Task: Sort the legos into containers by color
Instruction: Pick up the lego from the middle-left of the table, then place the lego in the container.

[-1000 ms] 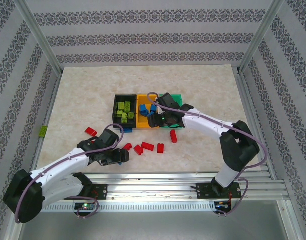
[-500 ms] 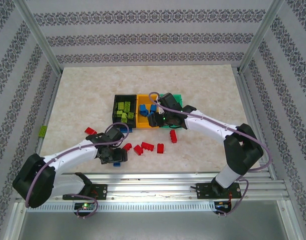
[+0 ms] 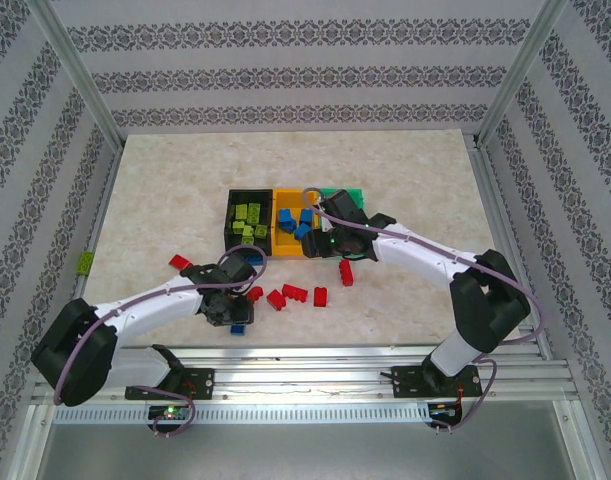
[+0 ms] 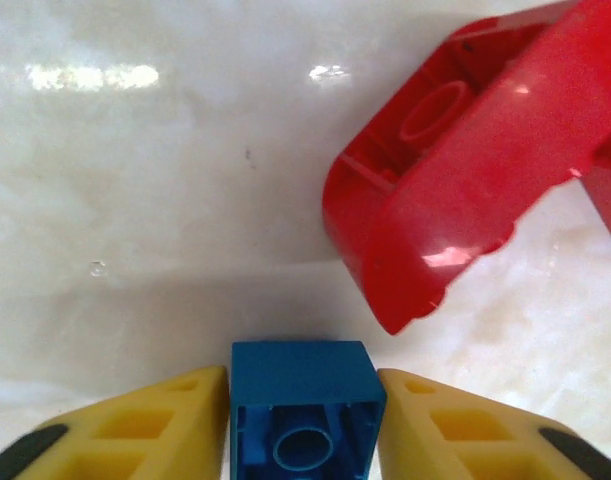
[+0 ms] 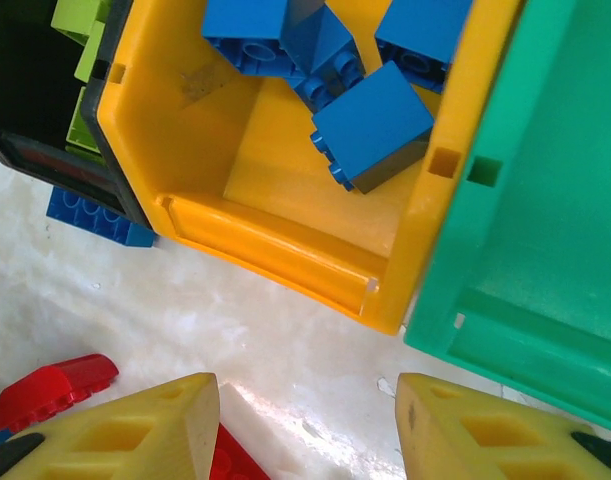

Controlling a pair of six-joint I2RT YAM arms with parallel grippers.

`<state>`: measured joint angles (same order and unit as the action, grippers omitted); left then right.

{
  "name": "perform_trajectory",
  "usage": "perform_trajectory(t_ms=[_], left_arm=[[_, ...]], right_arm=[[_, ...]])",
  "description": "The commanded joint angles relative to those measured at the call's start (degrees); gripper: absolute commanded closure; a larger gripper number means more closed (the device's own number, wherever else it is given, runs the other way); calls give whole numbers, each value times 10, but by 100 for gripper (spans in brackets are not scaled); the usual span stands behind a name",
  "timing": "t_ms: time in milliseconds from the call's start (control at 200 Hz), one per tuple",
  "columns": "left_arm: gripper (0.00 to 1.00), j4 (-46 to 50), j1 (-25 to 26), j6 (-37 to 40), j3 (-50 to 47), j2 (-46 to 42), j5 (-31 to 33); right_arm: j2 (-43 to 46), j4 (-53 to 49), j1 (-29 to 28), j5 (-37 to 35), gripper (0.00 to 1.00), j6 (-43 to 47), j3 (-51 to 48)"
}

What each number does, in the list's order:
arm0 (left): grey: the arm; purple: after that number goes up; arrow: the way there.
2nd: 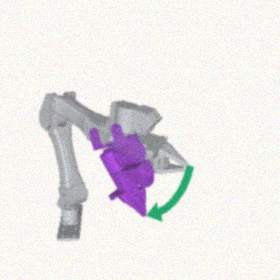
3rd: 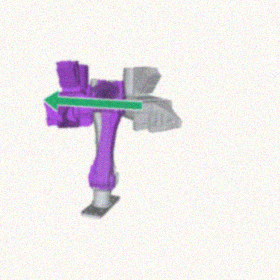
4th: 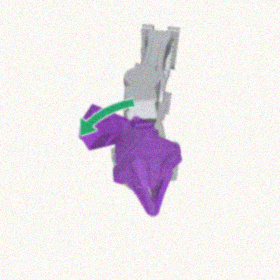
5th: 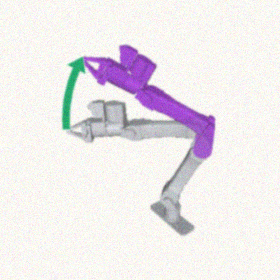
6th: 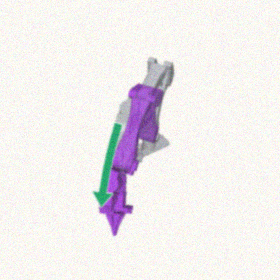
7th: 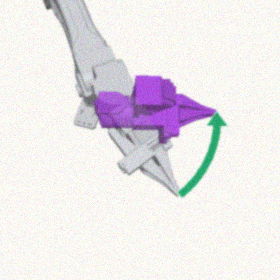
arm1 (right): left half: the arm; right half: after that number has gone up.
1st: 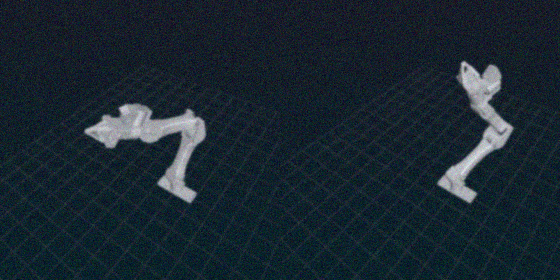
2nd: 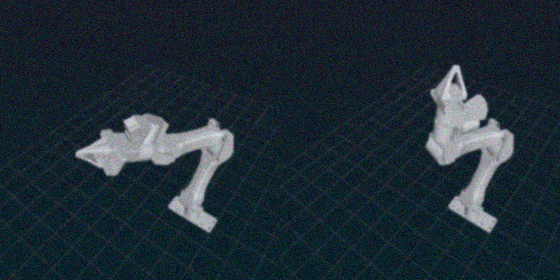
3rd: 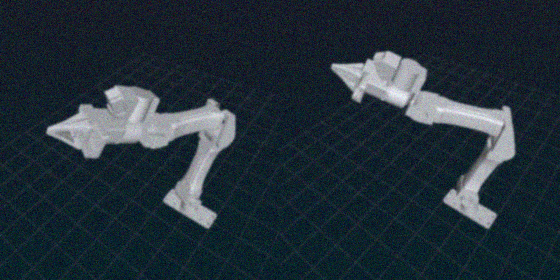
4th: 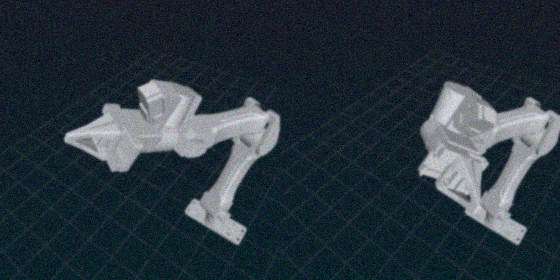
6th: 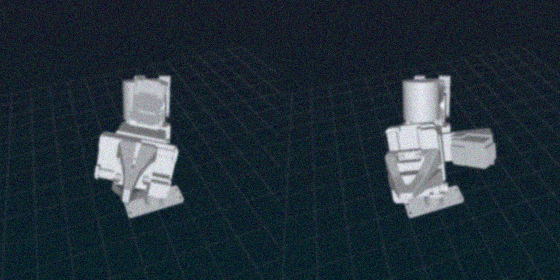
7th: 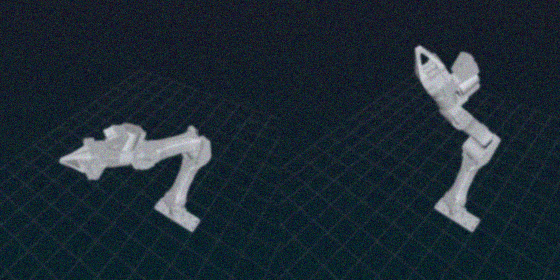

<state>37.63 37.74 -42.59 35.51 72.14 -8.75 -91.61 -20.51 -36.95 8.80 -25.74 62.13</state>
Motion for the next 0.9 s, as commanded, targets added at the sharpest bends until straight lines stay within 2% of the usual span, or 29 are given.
perform_trajectory(t_ms=[0,45,230,390,570,715,894], left_arm=[[65,24,7,-13,10,-29,2],[67,25,7,-14,12,-36,4],[68,11,6,-10,46,-45,0],[67,6,2,24,130,-1,2],[67,28,-21,94,271,117,1],[67,49,-44,151,401,234,-3],[65,107,-66,203,583,375,-17]], right_arm=[[23,4,6,-15,50,-4,-9],[23,4,7,-15,50,-2,-10],[26,7,14,-11,50,5,-16],[39,15,22,-5,50,9,-32],[71,8,32,19,50,1,-51],[117,-12,34,10,49,5,-84],[165,-17,36,19,49,-5,-131]])
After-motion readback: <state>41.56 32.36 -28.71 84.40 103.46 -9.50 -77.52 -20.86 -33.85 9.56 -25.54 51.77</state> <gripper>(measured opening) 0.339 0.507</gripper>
